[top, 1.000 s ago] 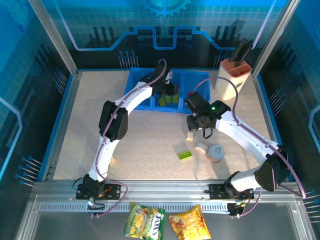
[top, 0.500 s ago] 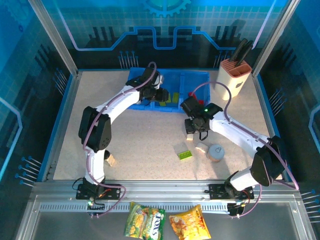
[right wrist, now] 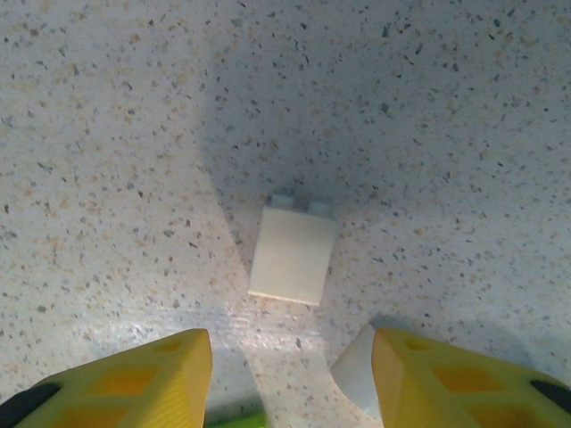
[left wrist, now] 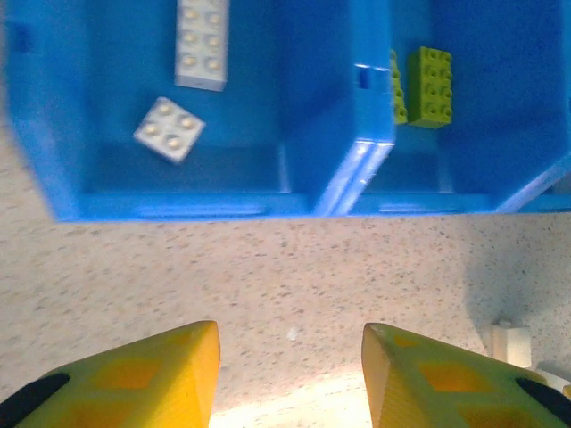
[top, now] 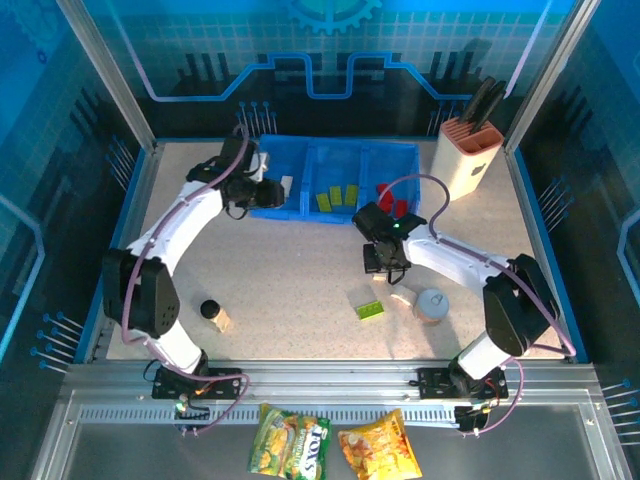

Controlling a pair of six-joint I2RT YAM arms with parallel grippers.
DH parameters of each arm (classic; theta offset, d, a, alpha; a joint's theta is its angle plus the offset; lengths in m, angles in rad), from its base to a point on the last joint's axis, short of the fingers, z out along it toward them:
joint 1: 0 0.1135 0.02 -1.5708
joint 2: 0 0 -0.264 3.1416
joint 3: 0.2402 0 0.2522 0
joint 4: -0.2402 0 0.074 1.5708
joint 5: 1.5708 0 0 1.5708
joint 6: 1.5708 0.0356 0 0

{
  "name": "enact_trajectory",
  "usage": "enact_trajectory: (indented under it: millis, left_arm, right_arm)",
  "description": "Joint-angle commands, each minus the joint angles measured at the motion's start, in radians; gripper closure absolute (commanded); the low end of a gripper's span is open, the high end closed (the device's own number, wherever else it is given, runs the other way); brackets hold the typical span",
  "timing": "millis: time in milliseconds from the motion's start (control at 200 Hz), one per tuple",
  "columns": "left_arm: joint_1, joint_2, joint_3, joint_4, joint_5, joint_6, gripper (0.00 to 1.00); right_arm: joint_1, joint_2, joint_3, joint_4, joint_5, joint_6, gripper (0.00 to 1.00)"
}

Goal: Sort the legos into containers by color

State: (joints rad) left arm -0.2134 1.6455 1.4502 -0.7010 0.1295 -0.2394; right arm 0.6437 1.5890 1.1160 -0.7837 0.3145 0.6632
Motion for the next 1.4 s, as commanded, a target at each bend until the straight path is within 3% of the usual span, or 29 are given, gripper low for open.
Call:
enact_trajectory:
  millis: [0, 220, 575, 900, 1396]
  left_arm:
    - [0.059, -0.067, -0.041, -0.095, 0.022, 0.036, 0.53]
    - [0.127, -0.147, -0.109, -0.085, 0.000, 0.103, 0.51]
    - [0.134, -0.190, -0.238, 0.054, -0.083, 0.137, 0.52]
    - [0.149, -0.195, -0.257, 0.079, -0.060, 0.127, 0.52]
    - [0.151, -0.192, -0.260, 0.082, -0.050, 0.123, 0.53]
  right_arm:
    - [0.015, 0.031, -0.014, 0.041, 0.025, 0.042, 0.48]
    - [0.014, 0.078, -0.027, 0.084, 0.027, 0.078, 0.46]
    - [-0.006, 0.119, -0.083, 0.165, -0.003, 0.167, 0.47]
    - [-0.012, 0.161, -0.089, 0.184, -0.020, 0.192, 0.49]
    - [-0.021, 0.100, -0.092, 0.159, 0.012, 0.181, 0.49]
